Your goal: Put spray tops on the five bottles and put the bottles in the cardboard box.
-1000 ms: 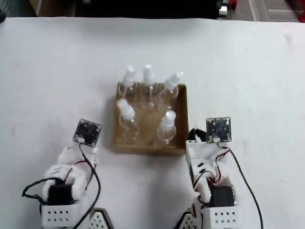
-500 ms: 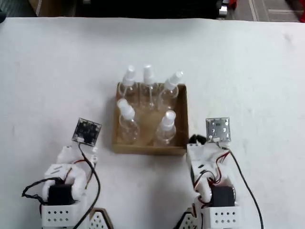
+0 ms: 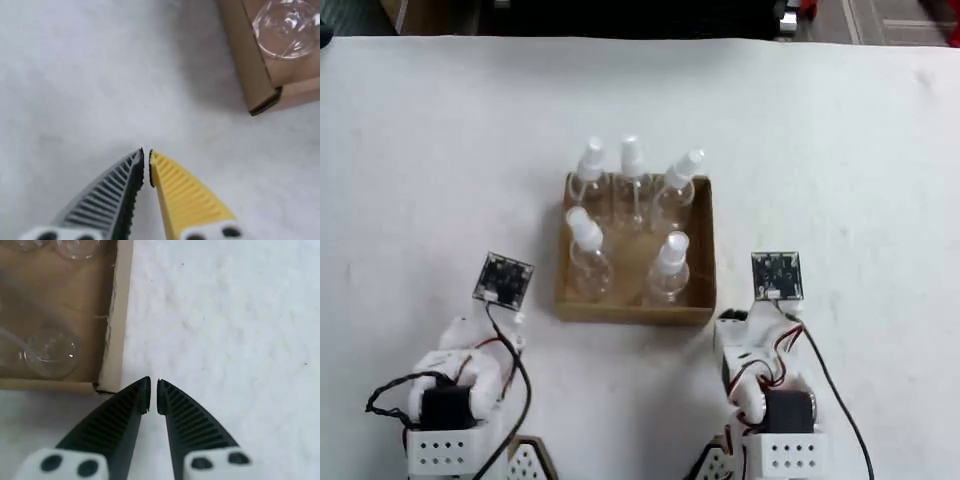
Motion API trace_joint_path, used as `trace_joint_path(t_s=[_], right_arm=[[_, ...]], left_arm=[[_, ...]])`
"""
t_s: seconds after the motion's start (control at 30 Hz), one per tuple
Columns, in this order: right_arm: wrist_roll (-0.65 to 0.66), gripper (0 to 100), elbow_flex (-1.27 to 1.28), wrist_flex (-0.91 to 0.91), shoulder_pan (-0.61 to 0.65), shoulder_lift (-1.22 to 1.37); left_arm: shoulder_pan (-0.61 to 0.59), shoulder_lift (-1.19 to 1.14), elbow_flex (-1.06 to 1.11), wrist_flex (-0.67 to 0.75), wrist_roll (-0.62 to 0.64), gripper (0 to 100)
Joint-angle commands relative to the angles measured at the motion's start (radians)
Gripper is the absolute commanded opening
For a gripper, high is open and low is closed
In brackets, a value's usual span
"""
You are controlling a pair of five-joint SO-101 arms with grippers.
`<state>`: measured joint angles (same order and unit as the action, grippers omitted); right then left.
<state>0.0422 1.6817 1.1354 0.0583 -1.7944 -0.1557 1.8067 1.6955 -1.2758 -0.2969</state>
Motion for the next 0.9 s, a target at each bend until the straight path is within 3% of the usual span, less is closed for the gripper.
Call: trace_joint_path(t_s=[0.0,0.17,0.27,0.37,0.87], right_arm=[[0.000,1.8,0.009,0.007,-0.008,-0.005],[0.009,1.7,0.009,0.094,-0.010,-0.007],[0.143,1.7,0.009,0.117,-0.008,-0.005],[0.238,1.7,0.009,0.124,-0.013,-0.002],[0.149,1.6,0.009,0.128,-0.015,-0.004]], left_arm=[[-0.002,0.004,-0.003,-0.005,0.014,2],[0.053,0.004,-0.003,-0.005,0.081,2],[0.068,0.004,-0.003,-0.006,0.215,2],[0.045,0.004,-0.003,-0.006,0.244,2],[0.031,0.005,-0.003,-0.006,0.244,2]])
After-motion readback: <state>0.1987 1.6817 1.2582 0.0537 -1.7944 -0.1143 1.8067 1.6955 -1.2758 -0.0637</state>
